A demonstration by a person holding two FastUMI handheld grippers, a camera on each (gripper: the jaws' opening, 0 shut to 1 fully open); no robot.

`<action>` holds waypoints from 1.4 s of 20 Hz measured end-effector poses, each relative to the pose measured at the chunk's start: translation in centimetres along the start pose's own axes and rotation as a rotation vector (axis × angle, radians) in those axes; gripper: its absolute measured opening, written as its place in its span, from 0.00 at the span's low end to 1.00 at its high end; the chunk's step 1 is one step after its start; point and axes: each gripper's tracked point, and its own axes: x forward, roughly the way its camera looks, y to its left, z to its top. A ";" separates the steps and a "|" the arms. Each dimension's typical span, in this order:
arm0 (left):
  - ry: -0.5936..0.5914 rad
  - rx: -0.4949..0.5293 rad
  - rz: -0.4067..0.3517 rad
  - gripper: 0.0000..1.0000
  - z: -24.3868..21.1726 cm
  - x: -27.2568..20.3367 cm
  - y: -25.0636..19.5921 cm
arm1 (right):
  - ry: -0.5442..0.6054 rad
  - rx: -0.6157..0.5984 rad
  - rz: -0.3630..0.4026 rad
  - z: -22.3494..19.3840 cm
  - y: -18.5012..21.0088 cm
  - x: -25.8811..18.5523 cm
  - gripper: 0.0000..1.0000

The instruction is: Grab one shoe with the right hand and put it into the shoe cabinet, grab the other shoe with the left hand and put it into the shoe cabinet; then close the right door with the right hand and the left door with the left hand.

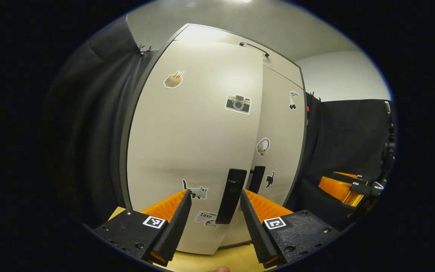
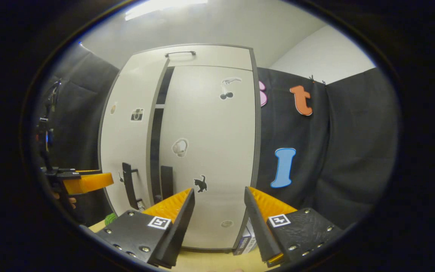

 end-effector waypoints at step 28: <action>-0.024 0.041 0.035 0.80 1.2 0.1 -0.6 | -0.040 -0.004 -0.020 -0.1 -1.4 -1.6 0.79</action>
